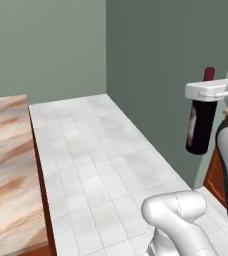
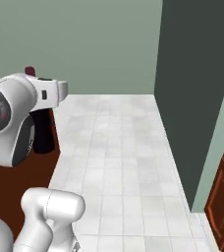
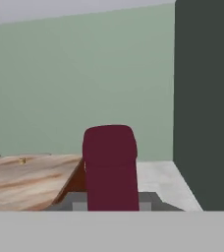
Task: Get the candle and the wine from the cabinet and move them to the dining counter.
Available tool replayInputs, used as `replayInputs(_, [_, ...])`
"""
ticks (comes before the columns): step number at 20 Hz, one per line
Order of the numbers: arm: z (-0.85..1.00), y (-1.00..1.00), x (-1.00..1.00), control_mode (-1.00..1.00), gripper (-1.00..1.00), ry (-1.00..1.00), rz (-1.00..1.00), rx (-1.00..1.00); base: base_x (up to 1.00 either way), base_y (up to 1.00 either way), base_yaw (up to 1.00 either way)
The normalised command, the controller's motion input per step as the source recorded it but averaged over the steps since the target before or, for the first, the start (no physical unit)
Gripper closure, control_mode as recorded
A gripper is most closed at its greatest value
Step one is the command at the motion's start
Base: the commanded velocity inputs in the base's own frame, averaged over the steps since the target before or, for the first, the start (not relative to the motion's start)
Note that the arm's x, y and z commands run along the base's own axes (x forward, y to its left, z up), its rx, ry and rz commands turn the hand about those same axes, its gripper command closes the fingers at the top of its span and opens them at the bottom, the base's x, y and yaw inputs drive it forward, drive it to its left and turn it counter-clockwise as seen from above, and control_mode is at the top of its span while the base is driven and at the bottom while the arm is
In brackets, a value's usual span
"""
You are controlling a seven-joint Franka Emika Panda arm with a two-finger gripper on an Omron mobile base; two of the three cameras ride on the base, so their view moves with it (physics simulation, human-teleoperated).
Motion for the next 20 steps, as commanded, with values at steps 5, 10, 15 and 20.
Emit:
replayInputs(5, [0.00,0.00,0.00,1.00,1.00,0.00,0.00,0.00,1.00,-0.35,0.03])
replayInputs(10, [0.00,0.00,0.00,1.00,1.00,0.00,0.00,0.00,1.00,-0.14,0.02])
replayInputs(15, [0.00,0.00,0.00,1.00,1.00,0.00,0.00,0.00,1.00,-0.30,0.01])
replayInputs(20, [0.00,0.00,0.00,1.00,1.00,0.00,0.00,0.00,1.00,-0.15,0.10])
